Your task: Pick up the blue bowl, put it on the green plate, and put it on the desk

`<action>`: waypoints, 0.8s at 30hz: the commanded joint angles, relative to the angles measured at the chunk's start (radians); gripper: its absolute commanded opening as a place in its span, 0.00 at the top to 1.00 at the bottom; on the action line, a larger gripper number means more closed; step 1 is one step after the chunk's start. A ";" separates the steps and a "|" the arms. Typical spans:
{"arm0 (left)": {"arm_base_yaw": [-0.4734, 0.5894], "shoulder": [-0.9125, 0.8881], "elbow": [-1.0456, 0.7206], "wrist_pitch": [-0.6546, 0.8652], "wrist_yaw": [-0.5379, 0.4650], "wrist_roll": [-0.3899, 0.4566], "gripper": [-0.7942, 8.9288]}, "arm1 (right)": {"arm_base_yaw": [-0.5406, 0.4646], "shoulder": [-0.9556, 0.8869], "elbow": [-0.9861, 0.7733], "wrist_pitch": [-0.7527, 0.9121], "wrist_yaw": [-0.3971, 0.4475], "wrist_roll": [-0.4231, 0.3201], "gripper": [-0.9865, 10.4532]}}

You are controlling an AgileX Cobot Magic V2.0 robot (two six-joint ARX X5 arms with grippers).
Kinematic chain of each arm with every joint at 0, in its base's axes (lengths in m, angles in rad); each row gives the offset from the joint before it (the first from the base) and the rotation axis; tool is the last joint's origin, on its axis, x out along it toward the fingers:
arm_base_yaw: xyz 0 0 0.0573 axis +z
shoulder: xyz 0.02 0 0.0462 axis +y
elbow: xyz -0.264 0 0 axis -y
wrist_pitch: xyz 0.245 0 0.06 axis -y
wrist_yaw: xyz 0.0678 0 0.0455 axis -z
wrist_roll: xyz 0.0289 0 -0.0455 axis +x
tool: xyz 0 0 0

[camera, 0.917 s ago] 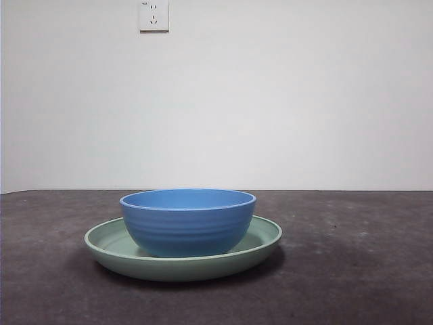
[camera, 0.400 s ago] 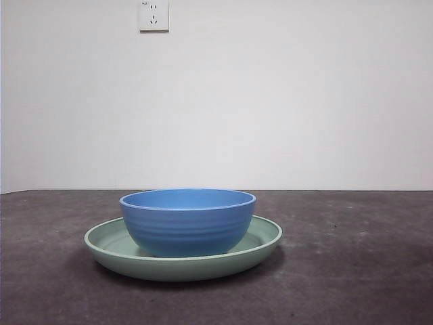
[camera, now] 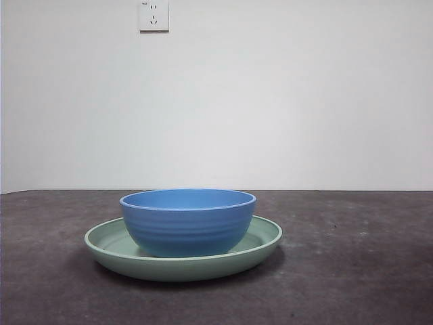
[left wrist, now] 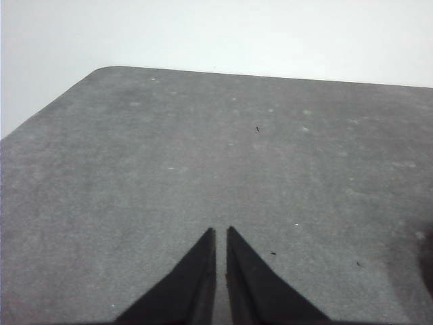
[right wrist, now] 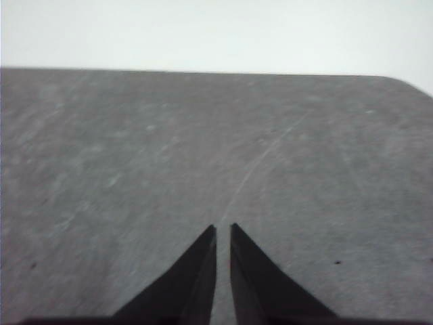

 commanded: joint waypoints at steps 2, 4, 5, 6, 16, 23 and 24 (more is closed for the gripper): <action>0.000 0.000 -0.020 -0.008 -0.006 0.011 0.89 | -0.003 -0.003 -0.008 -0.016 -0.011 -0.031 0.89; 0.000 0.000 -0.020 -0.008 -0.006 0.011 0.89 | -0.003 -0.003 -0.008 -0.014 -0.010 -0.041 0.89; 0.000 0.000 -0.020 -0.008 -0.006 0.011 0.89 | -0.003 -0.003 -0.008 -0.014 -0.010 -0.041 0.89; 0.000 0.000 -0.020 -0.008 -0.006 0.011 0.89 | -0.003 -0.003 -0.008 -0.014 -0.007 -0.040 0.89; 0.000 0.000 -0.020 -0.008 -0.006 0.011 0.89 | -0.003 -0.003 -0.008 0.003 -0.007 -0.040 0.89; 0.000 0.000 -0.020 -0.008 -0.006 0.011 0.89 | -0.003 -0.003 -0.008 0.003 -0.007 -0.040 0.89; 0.000 0.000 -0.020 -0.008 -0.006 0.011 0.89 | -0.003 -0.003 -0.008 0.003 -0.007 -0.040 0.89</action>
